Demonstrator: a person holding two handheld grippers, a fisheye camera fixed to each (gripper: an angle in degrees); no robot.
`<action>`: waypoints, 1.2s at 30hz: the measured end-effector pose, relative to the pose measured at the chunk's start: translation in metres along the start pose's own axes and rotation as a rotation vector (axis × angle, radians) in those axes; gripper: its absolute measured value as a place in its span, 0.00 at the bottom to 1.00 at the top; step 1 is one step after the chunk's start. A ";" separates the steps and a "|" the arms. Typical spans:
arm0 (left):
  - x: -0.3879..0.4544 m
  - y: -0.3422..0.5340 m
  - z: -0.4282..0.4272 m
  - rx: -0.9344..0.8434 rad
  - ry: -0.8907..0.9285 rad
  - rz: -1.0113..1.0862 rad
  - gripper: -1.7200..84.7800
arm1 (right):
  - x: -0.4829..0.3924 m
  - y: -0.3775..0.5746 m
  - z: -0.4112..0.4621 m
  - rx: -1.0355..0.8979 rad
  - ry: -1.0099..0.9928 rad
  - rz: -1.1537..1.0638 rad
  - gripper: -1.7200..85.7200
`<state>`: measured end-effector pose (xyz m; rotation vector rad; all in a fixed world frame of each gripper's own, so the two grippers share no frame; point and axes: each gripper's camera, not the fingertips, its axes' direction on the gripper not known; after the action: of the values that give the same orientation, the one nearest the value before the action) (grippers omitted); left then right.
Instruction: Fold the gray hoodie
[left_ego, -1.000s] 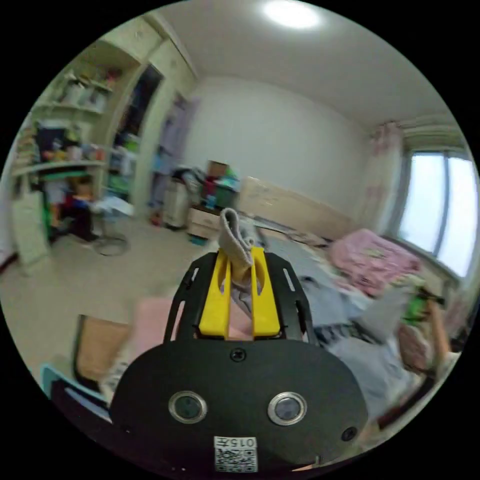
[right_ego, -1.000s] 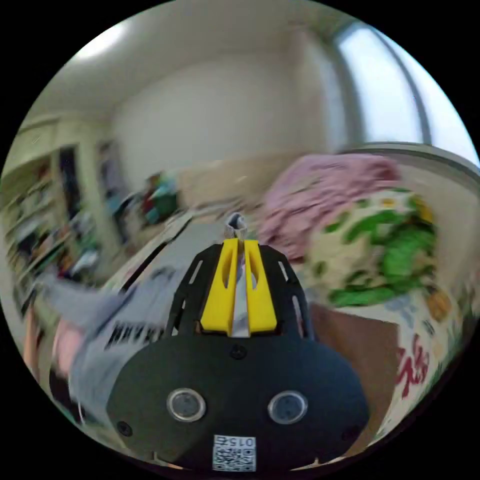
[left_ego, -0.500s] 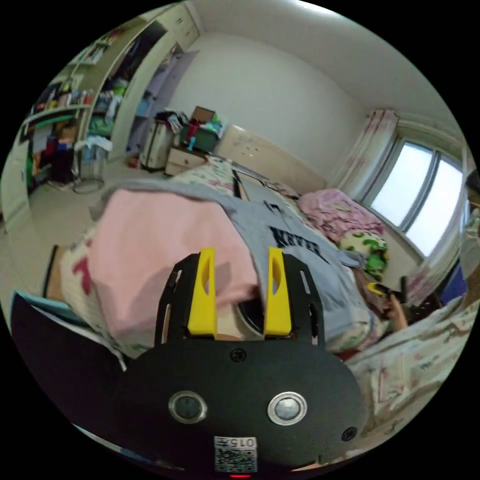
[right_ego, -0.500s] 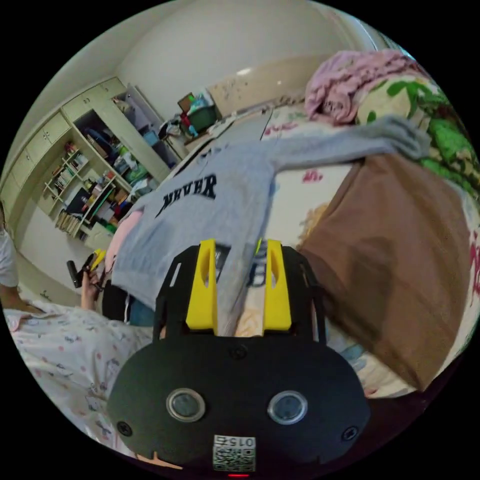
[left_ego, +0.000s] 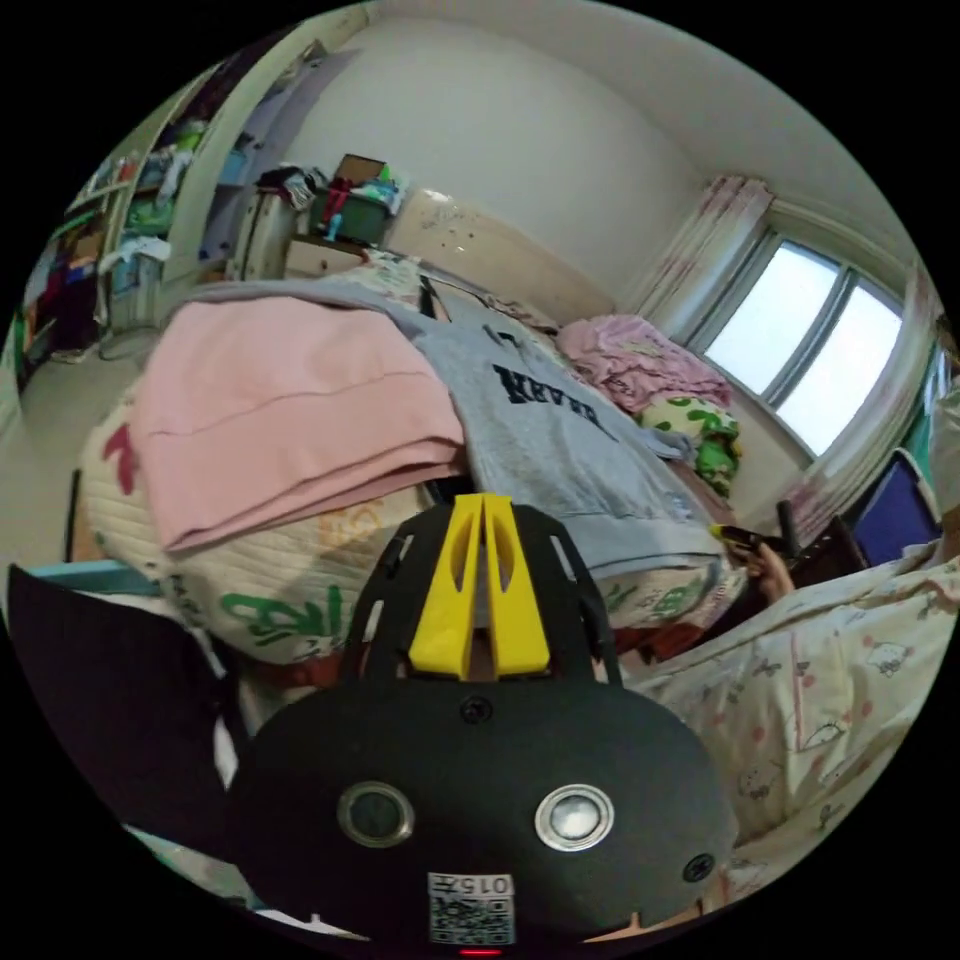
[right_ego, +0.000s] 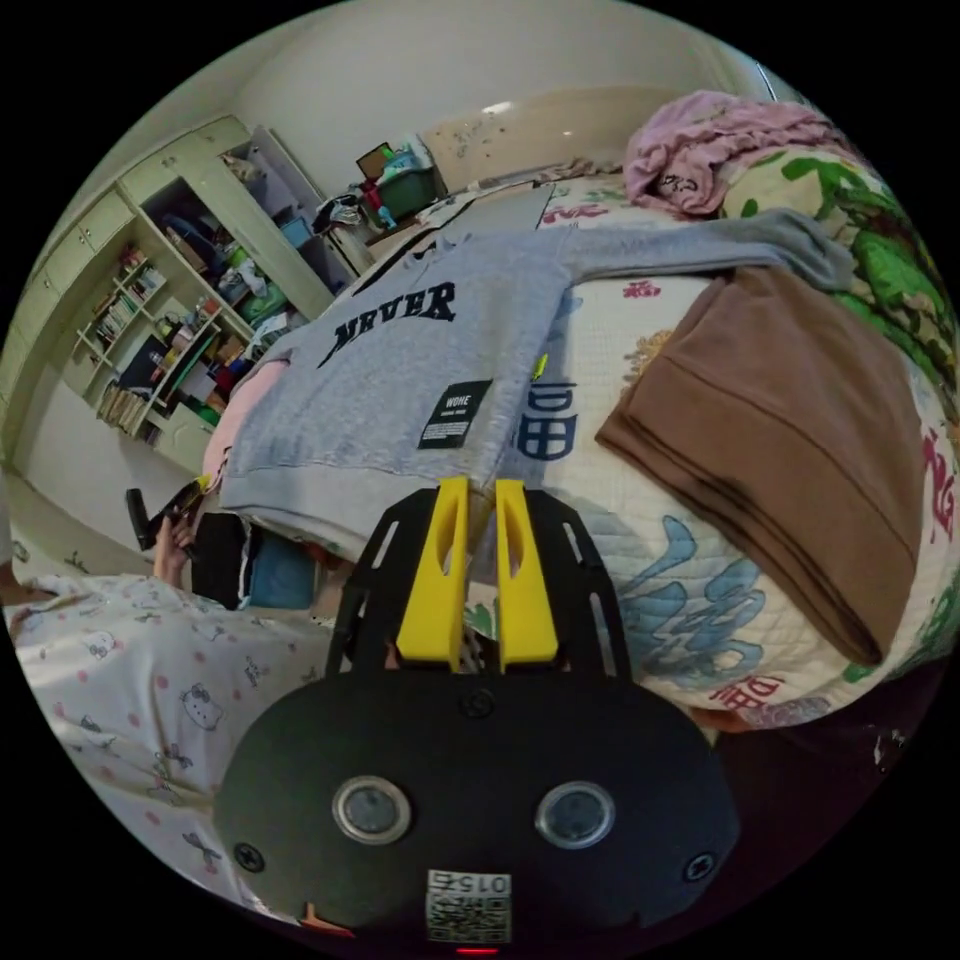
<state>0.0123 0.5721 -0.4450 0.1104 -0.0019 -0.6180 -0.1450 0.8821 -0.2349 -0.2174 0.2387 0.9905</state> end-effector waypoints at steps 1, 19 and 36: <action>-0.001 0.001 -0.004 0.007 0.000 0.000 0.02 | 0.002 -0.003 0.007 -0.007 0.002 0.005 0.08; 0.081 -0.067 0.008 -0.162 -0.004 0.023 0.03 | 0.011 -0.026 0.111 -0.152 0.176 -0.030 0.08; 0.224 -0.212 -0.092 0.056 -0.227 0.334 0.10 | 0.040 0.009 0.090 0.256 0.202 -0.031 0.08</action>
<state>0.0755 0.2805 -0.5652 0.0904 -0.2531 -0.2937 -0.1225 0.9448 -0.1617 -0.0864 0.5411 0.8974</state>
